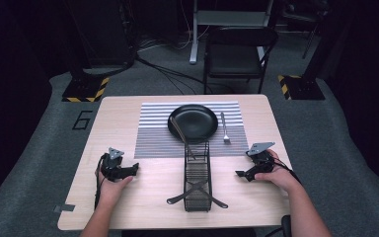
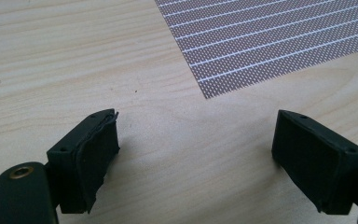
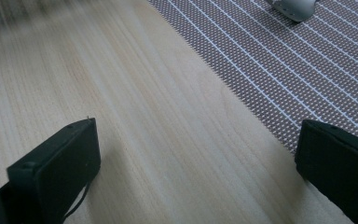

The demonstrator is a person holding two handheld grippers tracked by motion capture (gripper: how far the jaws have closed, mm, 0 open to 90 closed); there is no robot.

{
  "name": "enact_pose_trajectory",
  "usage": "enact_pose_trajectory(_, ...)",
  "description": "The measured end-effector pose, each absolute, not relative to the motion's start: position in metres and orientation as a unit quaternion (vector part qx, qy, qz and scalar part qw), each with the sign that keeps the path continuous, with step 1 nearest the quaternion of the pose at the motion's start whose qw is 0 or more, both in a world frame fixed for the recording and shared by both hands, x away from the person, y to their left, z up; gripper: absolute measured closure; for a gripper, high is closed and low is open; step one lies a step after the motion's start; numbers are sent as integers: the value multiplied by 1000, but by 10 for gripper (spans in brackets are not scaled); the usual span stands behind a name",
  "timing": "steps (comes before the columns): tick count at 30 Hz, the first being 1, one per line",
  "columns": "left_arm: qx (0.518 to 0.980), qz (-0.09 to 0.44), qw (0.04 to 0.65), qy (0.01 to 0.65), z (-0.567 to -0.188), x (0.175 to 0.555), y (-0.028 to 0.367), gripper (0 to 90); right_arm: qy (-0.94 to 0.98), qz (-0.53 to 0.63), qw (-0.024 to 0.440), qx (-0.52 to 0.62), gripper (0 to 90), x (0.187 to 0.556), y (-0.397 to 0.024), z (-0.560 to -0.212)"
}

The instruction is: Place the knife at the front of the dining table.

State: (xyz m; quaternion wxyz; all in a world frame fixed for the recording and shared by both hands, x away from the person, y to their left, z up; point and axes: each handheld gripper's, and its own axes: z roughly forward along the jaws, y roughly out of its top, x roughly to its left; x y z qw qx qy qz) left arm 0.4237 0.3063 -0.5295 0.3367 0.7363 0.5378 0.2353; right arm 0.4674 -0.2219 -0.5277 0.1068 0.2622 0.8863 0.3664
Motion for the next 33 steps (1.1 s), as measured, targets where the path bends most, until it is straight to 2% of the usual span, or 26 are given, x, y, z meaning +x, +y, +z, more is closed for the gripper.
enact_pose_trajectory(19, 738, 237, 342, 531, -530, 424, 306, 173, 886, 367, 107, 263, 0, 467, -222, -528)
enact_pose_trajectory(27, 733, 240, 349, 531, -529, 423, 308, 287, 885, 367, 108, 264, 0, 467, -222, -528)
enact_pose_trajectory(28, 732, 234, 353, 534, -528, 423, 308, 332, 886, 367, 108, 264, 0, 467, -222, -528)
enact_pose_trajectory(33, 733, 214, 355, 540, -521, 421, 308, 382, 885, 367, 108, 264, 0, 467, -222, -528)
